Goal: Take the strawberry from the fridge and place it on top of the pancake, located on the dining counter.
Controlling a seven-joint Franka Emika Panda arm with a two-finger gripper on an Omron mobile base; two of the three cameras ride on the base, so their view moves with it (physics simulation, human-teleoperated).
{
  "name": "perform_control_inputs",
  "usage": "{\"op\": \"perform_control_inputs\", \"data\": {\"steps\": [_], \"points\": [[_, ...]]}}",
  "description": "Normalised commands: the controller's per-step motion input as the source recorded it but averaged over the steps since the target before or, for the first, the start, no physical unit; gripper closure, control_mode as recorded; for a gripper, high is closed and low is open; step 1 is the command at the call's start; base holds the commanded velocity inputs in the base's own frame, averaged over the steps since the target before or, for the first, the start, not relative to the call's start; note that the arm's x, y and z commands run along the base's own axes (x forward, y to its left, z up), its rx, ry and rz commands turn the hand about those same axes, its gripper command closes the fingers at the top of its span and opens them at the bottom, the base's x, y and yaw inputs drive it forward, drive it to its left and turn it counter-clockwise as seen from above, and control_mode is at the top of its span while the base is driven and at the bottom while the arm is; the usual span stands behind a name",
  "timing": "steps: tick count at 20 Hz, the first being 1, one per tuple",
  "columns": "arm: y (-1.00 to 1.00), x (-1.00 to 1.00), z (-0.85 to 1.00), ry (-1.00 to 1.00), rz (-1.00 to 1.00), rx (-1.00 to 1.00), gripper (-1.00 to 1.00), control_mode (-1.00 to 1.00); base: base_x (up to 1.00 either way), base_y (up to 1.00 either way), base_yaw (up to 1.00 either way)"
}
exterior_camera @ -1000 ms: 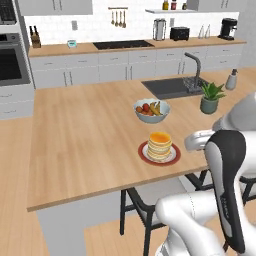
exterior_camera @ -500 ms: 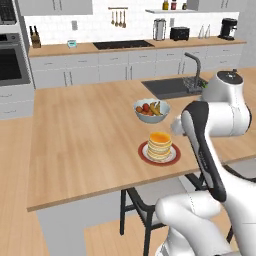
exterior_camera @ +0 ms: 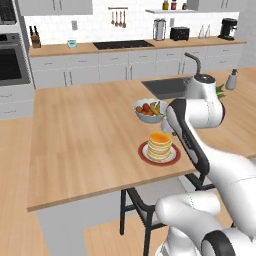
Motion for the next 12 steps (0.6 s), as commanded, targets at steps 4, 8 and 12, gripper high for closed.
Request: {"op": "perform_control_inputs", "data": {"steps": [4, 8, 12], "points": [[0.00, 0.71, -0.37, 0.02, 0.00, 0.00, 1.00, -1.00, 0.00, 0.00, 0.00], [-0.03, 0.44, -0.14, 0.05, 0.00, 0.00, 1.00, -1.00, 0.00, 0.00, 0.00], [-0.10, 0.35, -0.17, 0.02, 0.00, 0.00, 1.00, -1.00, 0.00, 0.00, 0.00]]}}
